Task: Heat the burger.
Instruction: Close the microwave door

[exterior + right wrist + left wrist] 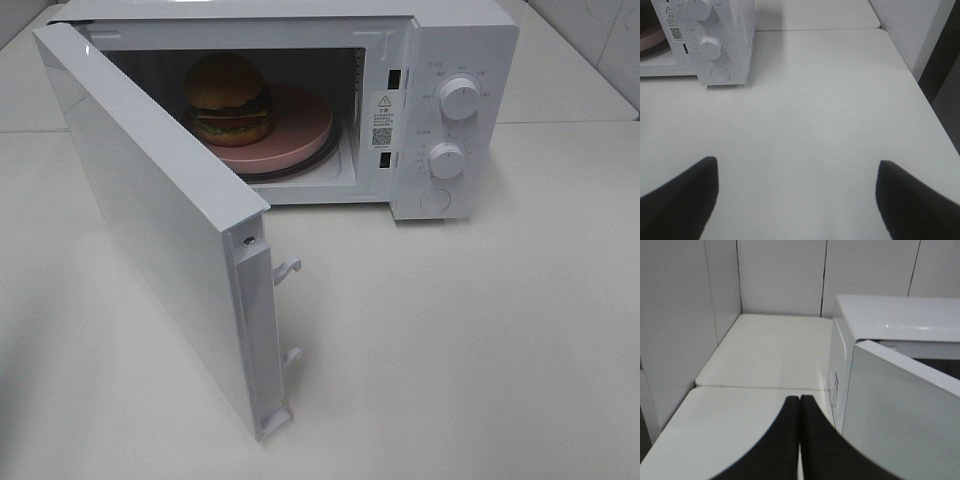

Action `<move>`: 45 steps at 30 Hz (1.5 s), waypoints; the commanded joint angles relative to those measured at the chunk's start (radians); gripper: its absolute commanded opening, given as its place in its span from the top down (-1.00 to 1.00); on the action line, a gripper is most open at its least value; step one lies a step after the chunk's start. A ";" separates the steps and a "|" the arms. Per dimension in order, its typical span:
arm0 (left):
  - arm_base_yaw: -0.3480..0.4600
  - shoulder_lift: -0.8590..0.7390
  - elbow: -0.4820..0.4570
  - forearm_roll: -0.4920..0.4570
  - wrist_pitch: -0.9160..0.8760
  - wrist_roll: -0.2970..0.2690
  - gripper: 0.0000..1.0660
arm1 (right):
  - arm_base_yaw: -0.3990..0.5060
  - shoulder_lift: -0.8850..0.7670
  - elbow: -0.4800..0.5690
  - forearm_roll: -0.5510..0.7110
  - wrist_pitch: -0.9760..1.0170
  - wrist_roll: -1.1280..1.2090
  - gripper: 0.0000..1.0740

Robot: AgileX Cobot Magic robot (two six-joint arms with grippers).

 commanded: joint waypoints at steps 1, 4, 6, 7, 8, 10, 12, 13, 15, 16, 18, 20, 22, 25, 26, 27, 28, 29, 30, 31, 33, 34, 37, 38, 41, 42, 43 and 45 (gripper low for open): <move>0.001 0.075 0.048 -0.009 -0.249 -0.006 1.00 | -0.008 -0.030 0.003 -0.001 -0.008 -0.001 -0.41; 0.001 0.132 0.071 -0.009 -0.346 -0.011 1.00 | -0.008 -0.030 0.003 -0.001 -0.008 -0.001 -0.41; 0.001 0.219 0.093 -0.001 -0.454 -0.042 1.00 | -0.008 -0.030 0.003 -0.001 -0.008 -0.001 -0.41; 0.001 0.219 0.093 -0.001 -0.454 -0.042 1.00 | -0.008 -0.030 0.003 -0.001 -0.008 -0.001 -0.41; 0.001 0.278 0.099 0.031 -0.508 -0.080 1.00 | -0.008 -0.030 0.003 -0.001 -0.008 -0.001 -0.41; 0.001 0.310 0.099 0.050 -0.528 -0.105 1.00 | -0.008 -0.030 0.003 -0.001 -0.008 -0.001 -0.41; 0.001 0.395 0.099 0.147 -0.606 -0.178 1.00 | -0.008 -0.030 0.003 -0.001 -0.008 -0.001 -0.41; 0.001 0.395 0.099 0.147 -0.606 -0.178 1.00 | -0.008 -0.030 0.003 -0.001 -0.008 -0.001 -0.41; 0.001 0.469 0.099 0.280 -0.669 -0.255 1.00 | -0.008 -0.030 0.003 -0.001 -0.008 -0.001 -0.41; 0.001 0.469 0.099 0.280 -0.669 -0.255 1.00 | -0.008 -0.030 0.003 -0.001 -0.008 -0.001 -0.41; 0.001 0.517 0.099 0.361 -0.709 -0.301 1.00 | -0.008 -0.030 0.003 -0.001 -0.008 -0.001 -0.41; 0.001 0.578 0.099 0.432 -0.763 -0.350 1.00 | -0.008 -0.030 0.003 -0.001 -0.008 -0.001 -0.41; 0.001 0.618 0.099 0.448 -0.796 -0.372 1.00 | -0.008 -0.030 0.003 -0.001 -0.008 -0.001 -0.41; 0.001 0.683 0.099 0.483 -0.850 -0.394 1.00 | -0.008 -0.030 0.003 -0.001 -0.008 -0.001 -0.41; 0.000 0.706 0.099 0.500 -0.871 -0.401 1.00 | -0.008 -0.030 0.003 -0.001 -0.008 -0.001 -0.41; 0.000 0.706 0.099 0.500 -0.871 -0.401 1.00 | -0.008 -0.030 0.003 -0.001 -0.008 -0.001 -0.41; -0.005 0.752 0.097 0.524 -0.909 -0.415 1.00 | -0.008 -0.030 0.003 -0.001 -0.008 -0.001 -0.41; -0.012 0.775 0.096 0.529 -0.924 -0.417 1.00 | -0.008 -0.030 0.003 -0.001 -0.008 -0.001 -0.41; -0.012 0.775 0.096 0.529 -0.924 -0.417 1.00 | -0.008 -0.030 0.003 -0.001 -0.008 -0.001 -0.41; -0.033 0.816 0.086 0.537 -0.941 -0.417 1.00 | -0.008 -0.030 0.003 -0.001 -0.008 -0.001 -0.41; -0.044 0.833 0.080 0.542 -0.941 -0.416 1.00 | -0.008 -0.030 0.003 -0.001 -0.008 -0.001 -0.41; -0.074 0.871 0.061 0.551 -0.941 -0.413 1.00 | -0.008 -0.030 0.003 -0.001 -0.008 -0.001 -0.41; -0.125 0.912 0.035 0.550 -0.941 -0.409 1.00 | -0.008 -0.030 0.003 -0.001 -0.008 -0.001 -0.41; -0.154 0.938 0.020 0.544 -0.941 -0.400 1.00 | -0.008 -0.030 0.003 -0.001 -0.008 -0.001 -0.41; -0.184 0.975 0.000 0.543 -0.944 -0.395 1.00 | -0.008 -0.030 0.003 -0.001 -0.008 -0.001 -0.41; -0.184 0.975 0.000 0.543 -0.944 -0.395 1.00 | -0.008 -0.030 0.003 -0.001 -0.008 -0.001 -0.41; -0.195 0.986 -0.006 0.543 -0.945 -0.395 1.00 | -0.008 -0.030 0.003 -0.001 -0.008 -0.001 -0.41; -0.213 1.003 -0.015 0.542 -0.945 -0.395 1.00 | -0.008 -0.030 0.003 -0.001 -0.008 -0.001 -0.41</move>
